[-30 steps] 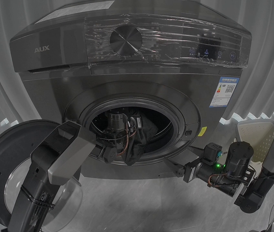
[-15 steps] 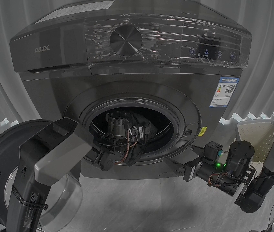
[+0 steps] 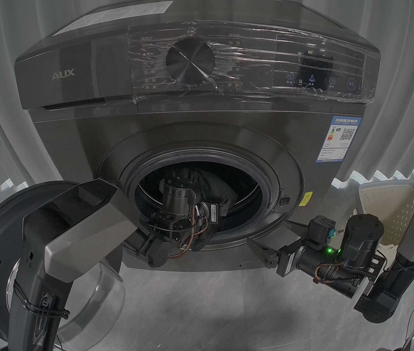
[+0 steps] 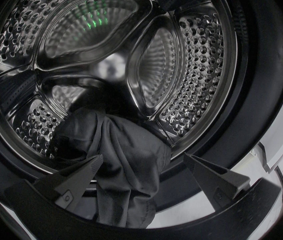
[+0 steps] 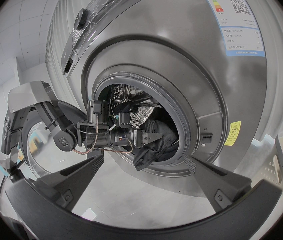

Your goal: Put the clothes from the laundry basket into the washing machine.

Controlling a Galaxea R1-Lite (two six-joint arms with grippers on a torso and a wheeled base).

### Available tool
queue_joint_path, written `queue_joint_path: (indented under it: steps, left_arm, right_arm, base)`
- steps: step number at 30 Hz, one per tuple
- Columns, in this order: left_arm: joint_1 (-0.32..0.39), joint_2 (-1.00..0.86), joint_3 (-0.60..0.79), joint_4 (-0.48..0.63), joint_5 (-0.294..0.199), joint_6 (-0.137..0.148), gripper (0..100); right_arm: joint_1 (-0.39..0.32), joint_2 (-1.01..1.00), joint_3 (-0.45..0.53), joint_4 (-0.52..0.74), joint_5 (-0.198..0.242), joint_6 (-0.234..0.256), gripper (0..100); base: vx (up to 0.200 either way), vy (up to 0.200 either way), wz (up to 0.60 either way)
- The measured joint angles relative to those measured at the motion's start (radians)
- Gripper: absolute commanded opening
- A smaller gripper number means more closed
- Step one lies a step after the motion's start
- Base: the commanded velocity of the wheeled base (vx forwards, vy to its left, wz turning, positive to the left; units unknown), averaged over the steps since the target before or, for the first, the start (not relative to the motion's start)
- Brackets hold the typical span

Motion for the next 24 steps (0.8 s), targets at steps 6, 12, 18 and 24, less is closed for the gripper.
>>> queue_joint_path:
  steps: [6,12,18,24]
  left_arm:
    - [0.000,0.031,0.004,0.000,-0.011,0.000,100]
    - [0.007,0.104,-0.029,0.000,-0.016,0.001,100]
    - [0.014,0.159,-0.067,0.000,-0.014,0.005,0]
    - [0.014,0.178,-0.090,0.013,-0.010,0.002,0]
  right_arm:
    - [-0.001,0.003,-0.001,0.000,0.000,0.000,100]
    - [-0.001,0.004,-0.002,0.000,0.000,0.000,100]
    - [0.000,0.005,-0.003,-0.001,0.000,0.000,100]
    - [0.001,0.005,-0.005,-0.001,0.000,0.001,100]
  base:
    - [0.000,0.000,0.00]
    - [0.000,0.000,0.00]
    - [0.000,0.000,0.00]
    - [0.000,0.000,0.00]
